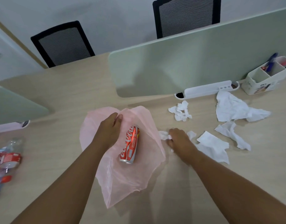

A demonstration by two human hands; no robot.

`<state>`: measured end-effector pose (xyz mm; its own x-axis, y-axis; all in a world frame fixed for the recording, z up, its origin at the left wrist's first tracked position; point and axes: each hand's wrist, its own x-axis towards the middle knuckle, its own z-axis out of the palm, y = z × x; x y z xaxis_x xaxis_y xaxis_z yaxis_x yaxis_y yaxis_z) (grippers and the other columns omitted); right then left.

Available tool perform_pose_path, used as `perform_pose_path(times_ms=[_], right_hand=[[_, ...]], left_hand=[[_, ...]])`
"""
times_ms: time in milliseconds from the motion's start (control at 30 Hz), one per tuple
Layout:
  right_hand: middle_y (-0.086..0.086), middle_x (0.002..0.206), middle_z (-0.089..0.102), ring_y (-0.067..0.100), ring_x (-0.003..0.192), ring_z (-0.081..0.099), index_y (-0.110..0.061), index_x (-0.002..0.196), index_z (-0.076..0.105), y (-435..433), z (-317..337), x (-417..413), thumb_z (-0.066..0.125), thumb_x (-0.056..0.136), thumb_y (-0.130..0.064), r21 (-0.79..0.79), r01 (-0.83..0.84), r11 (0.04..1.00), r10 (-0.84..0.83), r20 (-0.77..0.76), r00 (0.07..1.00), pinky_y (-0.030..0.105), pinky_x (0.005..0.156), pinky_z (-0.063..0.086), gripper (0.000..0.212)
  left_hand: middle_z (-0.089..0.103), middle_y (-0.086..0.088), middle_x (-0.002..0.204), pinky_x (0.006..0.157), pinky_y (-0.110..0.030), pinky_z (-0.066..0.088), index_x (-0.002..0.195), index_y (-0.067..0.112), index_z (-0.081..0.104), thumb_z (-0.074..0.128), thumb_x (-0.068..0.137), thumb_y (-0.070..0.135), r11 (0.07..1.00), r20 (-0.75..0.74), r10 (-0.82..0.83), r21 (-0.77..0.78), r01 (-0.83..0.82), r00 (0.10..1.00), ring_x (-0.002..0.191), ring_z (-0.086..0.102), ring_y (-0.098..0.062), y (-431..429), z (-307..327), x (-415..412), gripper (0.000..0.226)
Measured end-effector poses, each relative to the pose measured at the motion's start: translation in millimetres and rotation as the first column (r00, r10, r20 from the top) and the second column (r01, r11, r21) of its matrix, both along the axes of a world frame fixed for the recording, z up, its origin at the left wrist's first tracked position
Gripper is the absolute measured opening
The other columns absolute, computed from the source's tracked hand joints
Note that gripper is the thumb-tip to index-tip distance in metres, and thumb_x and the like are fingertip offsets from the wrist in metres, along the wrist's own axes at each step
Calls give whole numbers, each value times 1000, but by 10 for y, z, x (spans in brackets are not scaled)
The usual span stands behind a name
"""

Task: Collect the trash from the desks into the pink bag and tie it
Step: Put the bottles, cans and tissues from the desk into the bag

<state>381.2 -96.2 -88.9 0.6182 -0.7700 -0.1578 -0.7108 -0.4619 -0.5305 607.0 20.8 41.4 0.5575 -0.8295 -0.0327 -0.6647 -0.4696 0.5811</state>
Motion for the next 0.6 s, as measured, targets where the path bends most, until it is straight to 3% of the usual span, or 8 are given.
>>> perform_pose_path(times_ms=[67,167,233,300,400,500,567,600], right_hand=[[14,83,59,27,72,66,-15,78,44,-96,186,-86,49,90,-13,221,72,973,-112,173,979,33,57,43,14],[14,67,54,6,55,65,-17,73,35,-117,554,-135,48,90,-13,263,62,963,-154,344,926,29,55,38,22],[12,68,55,4,53,63,-17,74,37,12,796,-62,49,89,-15,274,2,962,-110,379,919,29,56,39,20],[-3,65,53,3,51,58,-26,71,40,225,999,82,52,87,-14,288,-66,955,-55,393,918,26,53,39,23],[-12,67,61,1,59,62,-38,75,48,608,1153,412,56,86,-15,370,-223,902,26,469,883,11,53,43,27],[-11,77,60,-4,60,64,-34,82,51,900,1168,886,55,88,-13,445,-294,846,45,491,870,5,51,43,22],[-1,86,64,6,72,70,-26,89,58,1062,1190,1186,57,88,-13,472,-304,828,44,486,873,16,61,54,13],[5,102,66,17,92,70,-20,102,61,1101,1159,1324,62,88,-18,442,-313,841,83,465,881,27,78,57,14]], left_hand=[[59,6,72,58,-27,37,74,25,50,33,102,48,1000,5,-8,-9,8,1000,69,54,-10,-45,38,46,39],[53,8,67,57,-28,33,69,27,44,34,102,46,999,17,-27,-22,28,999,65,49,-8,-127,138,81,39],[50,6,65,55,-31,32,68,26,41,35,102,44,998,51,-53,-16,54,997,61,46,-11,-159,226,100,39],[48,4,63,54,-32,33,68,23,40,37,102,41,998,71,-65,-22,67,995,58,44,-14,-156,339,136,39],[46,1,62,54,-33,32,68,18,39,39,101,38,996,112,-80,-20,82,991,58,41,-18,-69,533,235,38],[45,1,62,55,-33,31,68,19,37,39,101,37,996,148,-86,4,86,985,57,39,-19,99,712,350,38],[44,2,61,55,-33,32,67,20,36,38,101,37,998,159,-68,3,68,985,56,38,-19,216,800,417,38],[43,3,60,55,-34,32,67,20,35,38,101,37,998,161,-58,-2,59,985,56,37,-19,269,837,448,38]])
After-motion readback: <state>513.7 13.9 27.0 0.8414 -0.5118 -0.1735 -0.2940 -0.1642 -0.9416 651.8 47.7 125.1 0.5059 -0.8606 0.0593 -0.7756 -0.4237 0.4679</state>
